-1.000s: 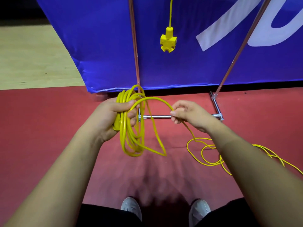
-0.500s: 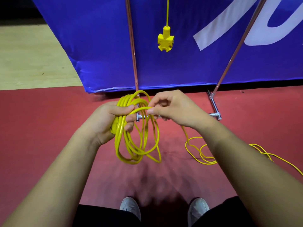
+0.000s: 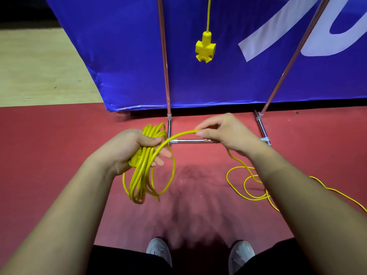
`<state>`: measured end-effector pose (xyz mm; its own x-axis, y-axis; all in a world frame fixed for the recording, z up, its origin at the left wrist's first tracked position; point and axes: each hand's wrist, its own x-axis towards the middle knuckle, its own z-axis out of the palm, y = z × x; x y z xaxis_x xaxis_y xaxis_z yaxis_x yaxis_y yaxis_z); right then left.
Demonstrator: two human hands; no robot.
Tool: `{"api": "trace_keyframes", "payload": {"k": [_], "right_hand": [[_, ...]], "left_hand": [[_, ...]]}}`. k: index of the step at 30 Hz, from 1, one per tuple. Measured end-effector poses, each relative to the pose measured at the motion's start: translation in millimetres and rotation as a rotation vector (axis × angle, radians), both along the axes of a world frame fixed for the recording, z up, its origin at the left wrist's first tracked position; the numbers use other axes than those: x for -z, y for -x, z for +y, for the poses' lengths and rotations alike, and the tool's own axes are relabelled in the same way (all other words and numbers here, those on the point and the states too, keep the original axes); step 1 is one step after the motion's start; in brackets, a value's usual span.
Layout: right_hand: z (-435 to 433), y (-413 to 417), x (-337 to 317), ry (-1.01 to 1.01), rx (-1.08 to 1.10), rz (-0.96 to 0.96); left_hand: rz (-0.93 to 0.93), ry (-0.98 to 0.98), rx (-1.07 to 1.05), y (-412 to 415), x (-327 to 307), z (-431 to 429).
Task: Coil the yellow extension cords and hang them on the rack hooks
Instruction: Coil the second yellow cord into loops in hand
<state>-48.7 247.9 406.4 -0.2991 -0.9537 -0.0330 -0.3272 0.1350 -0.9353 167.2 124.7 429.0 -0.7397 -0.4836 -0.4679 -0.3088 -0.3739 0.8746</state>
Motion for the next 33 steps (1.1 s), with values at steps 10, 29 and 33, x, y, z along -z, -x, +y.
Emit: {"api": "trace_keyframes", "payload": {"k": [10,29,33], "right_hand": [[-1,-8,0,-0.111,-0.219,0.120],[-7,-20,-11,0.116,-0.098,0.113],[-7,2,20,-0.055,-0.098,0.328]], "left_hand": [[0.241,-0.174,-0.037,4,-8,2],[0.182,-0.108,0.170,2,-3,6],[0.324,-0.188,0.085,3,-6,6]]}}
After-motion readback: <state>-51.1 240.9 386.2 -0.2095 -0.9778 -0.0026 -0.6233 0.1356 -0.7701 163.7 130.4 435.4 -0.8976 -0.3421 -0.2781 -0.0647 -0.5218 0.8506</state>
